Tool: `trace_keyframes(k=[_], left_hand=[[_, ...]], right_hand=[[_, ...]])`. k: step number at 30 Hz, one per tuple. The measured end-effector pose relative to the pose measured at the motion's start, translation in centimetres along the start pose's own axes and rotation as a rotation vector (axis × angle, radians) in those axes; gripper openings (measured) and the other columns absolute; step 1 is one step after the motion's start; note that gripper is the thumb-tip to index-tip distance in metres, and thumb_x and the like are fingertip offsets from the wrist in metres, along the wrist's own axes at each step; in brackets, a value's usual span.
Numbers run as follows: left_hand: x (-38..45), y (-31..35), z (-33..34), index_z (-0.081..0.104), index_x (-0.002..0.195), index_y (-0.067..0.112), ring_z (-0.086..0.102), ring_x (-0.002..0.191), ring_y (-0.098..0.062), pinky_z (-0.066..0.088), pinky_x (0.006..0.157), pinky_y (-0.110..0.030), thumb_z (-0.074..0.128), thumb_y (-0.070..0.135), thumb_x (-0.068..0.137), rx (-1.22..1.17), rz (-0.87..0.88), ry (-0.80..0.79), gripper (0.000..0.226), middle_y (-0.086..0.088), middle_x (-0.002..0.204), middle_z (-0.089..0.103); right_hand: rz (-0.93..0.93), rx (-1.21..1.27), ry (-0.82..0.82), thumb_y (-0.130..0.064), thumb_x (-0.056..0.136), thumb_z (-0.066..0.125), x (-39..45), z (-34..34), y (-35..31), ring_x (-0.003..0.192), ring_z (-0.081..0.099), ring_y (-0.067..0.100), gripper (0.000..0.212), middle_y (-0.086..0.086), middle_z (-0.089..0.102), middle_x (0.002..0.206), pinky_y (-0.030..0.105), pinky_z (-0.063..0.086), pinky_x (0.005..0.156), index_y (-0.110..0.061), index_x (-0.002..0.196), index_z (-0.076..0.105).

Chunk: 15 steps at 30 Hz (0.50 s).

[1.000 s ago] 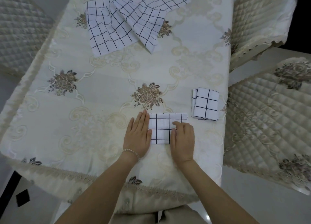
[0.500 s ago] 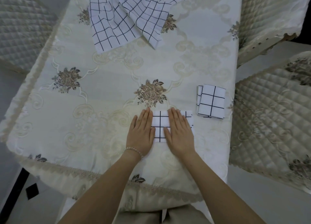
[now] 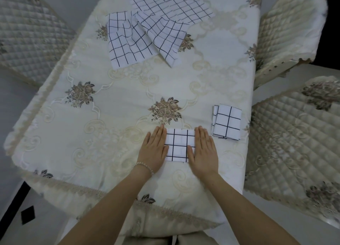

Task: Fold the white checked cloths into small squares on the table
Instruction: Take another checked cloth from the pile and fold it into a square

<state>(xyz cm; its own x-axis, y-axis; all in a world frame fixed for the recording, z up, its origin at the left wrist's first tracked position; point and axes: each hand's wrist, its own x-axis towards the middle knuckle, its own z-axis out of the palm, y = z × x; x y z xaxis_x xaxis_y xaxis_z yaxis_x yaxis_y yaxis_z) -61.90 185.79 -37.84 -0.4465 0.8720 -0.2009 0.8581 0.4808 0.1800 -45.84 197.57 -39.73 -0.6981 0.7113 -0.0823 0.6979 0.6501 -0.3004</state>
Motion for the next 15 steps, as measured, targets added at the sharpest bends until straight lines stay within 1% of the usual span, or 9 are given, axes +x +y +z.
trace_keyframes(k=[1, 3, 5, 8, 12, 15], left_hand=[[-0.3, 0.1, -0.3, 0.030, 0.144, 0.001, 0.033, 0.139, -0.026, 0.032, 0.111, -0.042, 0.022, 0.034, 0.093, -0.029, -0.039, -0.004, 0.061, -0.013, 0.151, 0.032], [-1.3, 0.1, -0.6, 0.026, 0.145, 0.001, 0.029, 0.140, -0.027, 0.025, 0.114, -0.038, 0.015, 0.037, 0.091, -0.083, -0.130, -0.001, 0.067, -0.014, 0.152, 0.030], [-2.9, -0.1, -0.2, 0.023, 0.147, 0.003, 0.023, 0.143, -0.026, 0.018, 0.116, -0.038, 0.012, 0.042, 0.091, -0.057, -0.176, 0.001, 0.070, -0.012, 0.154, 0.025], [-5.4, -0.6, 0.9, 0.023, 0.148, 0.004, 0.021, 0.143, -0.025, 0.016, 0.115, -0.041, 0.015, 0.045, 0.097, 0.032, -0.157, -0.021, 0.065, -0.011, 0.155, 0.020], [-6.0, -0.6, 1.0, 0.022, 0.147, 0.002, 0.022, 0.143, -0.026, 0.016, 0.112, -0.042, 0.010, 0.045, 0.099, 0.043, -0.164, -0.040, 0.065, -0.014, 0.155, 0.022], [-5.9, -0.3, 0.9, 0.028, 0.146, 0.001, 0.025, 0.141, -0.028, 0.020, 0.115, -0.043, 0.017, 0.043, 0.097, 0.045, -0.158, -0.029, 0.065, -0.015, 0.153, 0.025]], right_hand=[[-0.001, -0.005, -0.002, -0.043, 0.098, 0.021, 0.0, 0.0, 0.0, 0.148, 0.003, 0.014, 0.065, 0.005, 0.010, 0.161, 0.032, 0.002, 0.120, -0.009, 0.153, 0.011], [-0.001, -0.004, -0.002, -0.043, 0.098, 0.021, 0.0, 0.1, 0.0, 0.148, 0.002, 0.014, 0.065, 0.005, 0.010, 0.161, 0.031, 0.001, 0.120, -0.009, 0.153, 0.011], [-0.007, 0.000, 0.002, -0.043, 0.098, 0.021, 0.0, 0.1, 0.1, 0.148, 0.003, 0.014, 0.065, 0.005, 0.012, 0.161, 0.031, 0.001, 0.120, -0.009, 0.153, 0.012], [-0.016, 0.008, 0.005, -0.043, 0.099, 0.021, -0.1, 0.2, 0.3, 0.148, 0.005, 0.015, 0.065, 0.006, 0.014, 0.160, 0.030, 0.000, 0.120, -0.008, 0.153, 0.014], [-0.025, 0.016, 0.005, -0.043, 0.098, 0.021, -0.4, 0.2, 0.4, 0.147, 0.006, 0.015, 0.065, 0.006, 0.014, 0.160, 0.030, 0.000, 0.119, -0.007, 0.152, 0.015], [-0.028, 0.020, 0.007, -0.043, 0.098, 0.021, -0.5, 0.1, 0.4, 0.147, 0.006, 0.015, 0.065, 0.006, 0.014, 0.160, 0.031, 0.001, 0.119, -0.007, 0.152, 0.015]])
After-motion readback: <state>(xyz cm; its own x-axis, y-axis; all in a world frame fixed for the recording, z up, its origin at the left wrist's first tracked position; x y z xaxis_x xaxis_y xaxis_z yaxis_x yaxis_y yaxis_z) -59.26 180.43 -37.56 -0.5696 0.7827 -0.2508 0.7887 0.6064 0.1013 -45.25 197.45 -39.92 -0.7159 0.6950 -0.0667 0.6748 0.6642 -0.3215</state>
